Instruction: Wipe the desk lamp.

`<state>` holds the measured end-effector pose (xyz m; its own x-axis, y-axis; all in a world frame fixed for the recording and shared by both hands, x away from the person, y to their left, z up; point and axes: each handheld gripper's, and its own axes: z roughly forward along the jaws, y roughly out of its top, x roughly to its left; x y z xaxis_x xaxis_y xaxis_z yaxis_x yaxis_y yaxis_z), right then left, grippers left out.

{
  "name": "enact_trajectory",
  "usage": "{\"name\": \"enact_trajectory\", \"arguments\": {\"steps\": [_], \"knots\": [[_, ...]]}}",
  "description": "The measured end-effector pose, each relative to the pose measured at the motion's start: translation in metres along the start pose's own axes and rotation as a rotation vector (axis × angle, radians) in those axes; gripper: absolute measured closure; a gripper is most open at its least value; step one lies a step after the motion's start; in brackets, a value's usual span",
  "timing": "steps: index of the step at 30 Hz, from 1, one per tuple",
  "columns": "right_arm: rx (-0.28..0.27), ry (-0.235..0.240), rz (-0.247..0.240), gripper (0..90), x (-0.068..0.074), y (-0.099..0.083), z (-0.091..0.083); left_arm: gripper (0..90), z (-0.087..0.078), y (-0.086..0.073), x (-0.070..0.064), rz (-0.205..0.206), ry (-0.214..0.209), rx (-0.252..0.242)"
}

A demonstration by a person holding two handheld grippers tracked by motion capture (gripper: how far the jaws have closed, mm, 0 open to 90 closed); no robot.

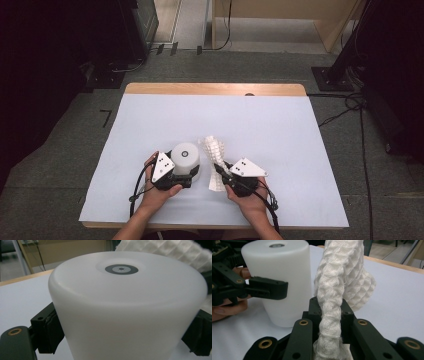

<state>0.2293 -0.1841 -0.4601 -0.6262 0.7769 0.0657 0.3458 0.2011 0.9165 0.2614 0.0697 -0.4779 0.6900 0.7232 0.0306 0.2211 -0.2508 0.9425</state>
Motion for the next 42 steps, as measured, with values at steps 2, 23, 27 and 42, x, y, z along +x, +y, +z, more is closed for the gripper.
{"name": "enact_trajectory", "arguments": {"steps": [2, 23, 27, 42], "knots": [[0.001, -0.003, 0.001, 78.0, -0.001, 0.0, 0.0, 8.5, 0.0, 0.0, 0.0, 0.007, 0.002, 0.003], [0.043, 0.001, 0.014, 77.8, -0.001, -0.01, 0.009, 8.4, -0.002, 0.003, -0.016, -0.107, 0.129, 0.052], [0.047, 0.011, 0.014, 77.8, 0.001, -0.01, 0.01, 8.4, -0.01, 0.009, -0.009, -0.14, 0.02, -0.014], [0.008, 0.025, -0.031, 77.9, 0.013, 0.002, 0.001, 8.5, -0.012, 0.015, -0.016, -0.101, -0.155, -0.037]]}}
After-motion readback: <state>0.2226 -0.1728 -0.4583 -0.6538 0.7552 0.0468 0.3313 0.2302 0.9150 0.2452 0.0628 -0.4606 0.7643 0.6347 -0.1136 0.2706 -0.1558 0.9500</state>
